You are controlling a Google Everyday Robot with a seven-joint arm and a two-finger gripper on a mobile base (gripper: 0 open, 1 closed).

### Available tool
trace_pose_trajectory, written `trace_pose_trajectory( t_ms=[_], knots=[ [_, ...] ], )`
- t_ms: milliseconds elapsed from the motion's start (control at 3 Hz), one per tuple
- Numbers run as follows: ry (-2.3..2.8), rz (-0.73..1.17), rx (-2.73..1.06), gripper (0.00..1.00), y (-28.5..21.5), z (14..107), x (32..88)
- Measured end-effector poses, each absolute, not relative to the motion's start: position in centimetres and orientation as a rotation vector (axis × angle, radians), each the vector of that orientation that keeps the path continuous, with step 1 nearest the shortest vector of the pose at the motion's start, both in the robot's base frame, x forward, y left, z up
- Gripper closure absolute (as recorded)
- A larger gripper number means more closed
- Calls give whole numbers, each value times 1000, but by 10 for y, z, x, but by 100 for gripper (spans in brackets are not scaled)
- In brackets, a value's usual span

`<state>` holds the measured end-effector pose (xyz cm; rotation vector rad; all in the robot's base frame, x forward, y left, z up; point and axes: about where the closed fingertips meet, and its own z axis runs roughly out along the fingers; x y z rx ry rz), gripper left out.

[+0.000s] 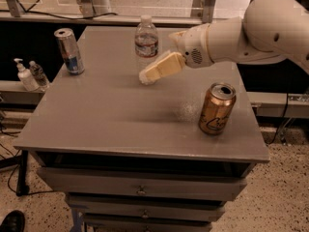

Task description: Pick water bottle

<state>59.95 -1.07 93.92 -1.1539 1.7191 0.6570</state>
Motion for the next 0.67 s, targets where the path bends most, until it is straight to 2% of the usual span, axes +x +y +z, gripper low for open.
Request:
trace_pose_trajectory(
  t_ms=[667],
  knots=[
    [1655,710,-1152,0,12,921,634]
  ],
)
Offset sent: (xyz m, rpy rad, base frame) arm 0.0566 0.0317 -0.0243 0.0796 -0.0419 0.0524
